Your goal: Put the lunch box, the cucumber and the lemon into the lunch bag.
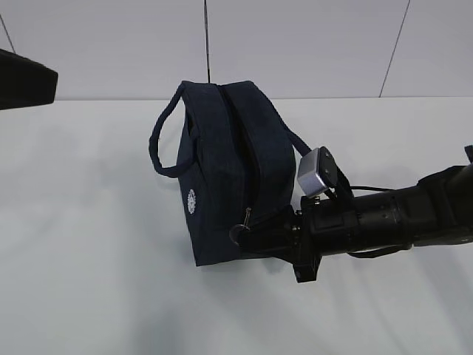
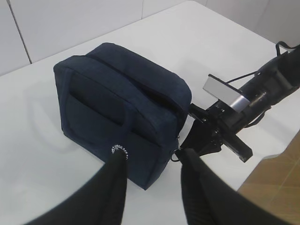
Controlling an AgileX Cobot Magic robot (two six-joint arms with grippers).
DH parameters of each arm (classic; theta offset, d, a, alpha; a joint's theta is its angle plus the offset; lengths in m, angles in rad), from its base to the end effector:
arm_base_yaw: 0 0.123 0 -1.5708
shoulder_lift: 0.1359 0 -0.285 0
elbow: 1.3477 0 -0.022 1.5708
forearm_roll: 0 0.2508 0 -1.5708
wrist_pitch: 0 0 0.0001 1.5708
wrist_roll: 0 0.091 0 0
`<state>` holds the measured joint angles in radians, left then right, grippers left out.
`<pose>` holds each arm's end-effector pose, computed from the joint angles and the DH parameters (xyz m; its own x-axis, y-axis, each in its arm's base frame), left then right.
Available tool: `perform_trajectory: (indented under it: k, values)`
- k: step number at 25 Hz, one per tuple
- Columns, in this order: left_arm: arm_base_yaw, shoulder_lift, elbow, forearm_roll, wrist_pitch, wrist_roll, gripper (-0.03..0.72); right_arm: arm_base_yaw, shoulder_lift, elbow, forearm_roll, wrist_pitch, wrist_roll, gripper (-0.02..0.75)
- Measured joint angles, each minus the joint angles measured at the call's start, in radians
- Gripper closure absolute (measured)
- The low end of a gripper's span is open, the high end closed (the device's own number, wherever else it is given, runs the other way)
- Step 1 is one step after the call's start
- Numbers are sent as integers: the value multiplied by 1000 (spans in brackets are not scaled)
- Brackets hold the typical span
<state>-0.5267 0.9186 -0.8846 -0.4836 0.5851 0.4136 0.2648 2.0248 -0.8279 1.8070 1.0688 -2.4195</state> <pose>0.1496 -0.1141 0.3657 -0.3965 0.2316 -0.8884 0.6834 0.7206 -0.1172 0.2943 0.1602 0.1142 -0.2946 -0.2834 -0.9126 -0.9420 0.2469 0.2274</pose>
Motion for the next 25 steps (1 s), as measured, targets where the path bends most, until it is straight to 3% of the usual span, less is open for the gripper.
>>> perform_trajectory:
  k: [10, 25]
  values:
    - [0, 0, 0, -2, 0, 0, 410, 0, 0, -1, -4, 62, 70, 731]
    - [0, 0, 0, -2, 0, 0, 411, 0, -161, -2, -129, 60, 257, 731]
